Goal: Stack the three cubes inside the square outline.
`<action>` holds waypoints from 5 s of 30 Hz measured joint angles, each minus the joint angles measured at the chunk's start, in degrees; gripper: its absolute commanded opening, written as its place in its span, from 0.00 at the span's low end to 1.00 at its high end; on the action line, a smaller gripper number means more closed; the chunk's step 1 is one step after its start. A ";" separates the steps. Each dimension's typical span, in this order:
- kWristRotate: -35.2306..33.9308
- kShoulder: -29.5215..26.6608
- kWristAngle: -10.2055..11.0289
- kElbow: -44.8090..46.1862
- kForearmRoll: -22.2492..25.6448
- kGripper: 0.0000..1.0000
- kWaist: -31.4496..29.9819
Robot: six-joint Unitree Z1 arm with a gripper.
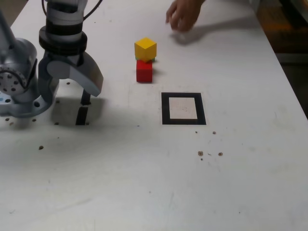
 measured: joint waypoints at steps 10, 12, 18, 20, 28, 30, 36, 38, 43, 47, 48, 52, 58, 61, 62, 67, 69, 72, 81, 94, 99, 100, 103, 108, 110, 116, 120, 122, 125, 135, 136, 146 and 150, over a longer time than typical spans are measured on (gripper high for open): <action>0.00 -1.08 2.66 -3.07 4.15 0.99 0.19; 0.00 -1.08 3.13 -4.89 5.97 0.99 0.23; 1.48 -0.62 6.31 -15.58 14.17 0.99 0.23; 3.14 0.44 7.30 -19.50 17.80 0.99 0.24; 13.41 3.82 11.91 -34.58 25.96 1.00 1.00; 16.99 4.72 12.84 -38.29 26.26 1.00 1.22; 29.39 10.86 16.00 -47.24 24.73 1.00 1.87; 32.59 12.10 17.52 -47.10 24.72 1.00 2.18; 38.36 12.45 21.61 -46.10 24.00 1.00 3.75; 42.11 12.96 23.18 -44.16 22.60 1.00 4.55; 43.03 13.11 23.23 -43.70 22.28 1.00 4.65; 45.21 13.91 23.26 -41.80 20.59 0.99 5.02; 46.78 16.00 23.26 -35.82 12.78 0.98 9.30; 47.83 16.42 23.25 -33.74 9.11 0.97 11.67; 47.92 16.86 23.25 -33.48 8.55 0.96 12.39; 47.93 18.68 23.01 -33.90 7.97 0.91 12.72; 47.75 19.68 22.95 -33.90 7.66 0.87 12.68; 47.36 20.74 22.87 -33.90 7.18 0.80 12.75; 45.26 21.31 22.82 -34.55 5.24 0.44 12.73; 45.13 21.66 20.72 -35.36 5.32 0.30 12.73; 45.07 21.41 19.26 -40.64 9.86 0.26 12.35; 44.94 21.22 18.68 -42.39 11.17 0.26 11.90; 43.45 21.53 16.55 -48.06 15.33 0.26 9.94; 34.01 27.05 14.51 -56.19 21.43 0.26 7.62; 30.13 29.86 13.69 -58.01 22.80 0.26 7.14; 17.45 36.71 11.44 -65.47 25.06 0.26 5.11; 10.99 40.30 11.08 -69.69 26.50 0.26 5.22; 10.68 42.09 10.94 -71.22 27.09 0.26 5.21; 10.14 43.93 10.83 -71.93 27.23 0.26 5.20; 9.90 47.62 10.88 -73.44 27.27 0.26 5.20; 9.87 47.63 10.88 -73.43 27.26 0.27 5.20; 9.65 47.94 10.41 -73.46 27.08 0.69 5.20; 10.06 47.91 9.08 -73.89 27.53 0.94 5.20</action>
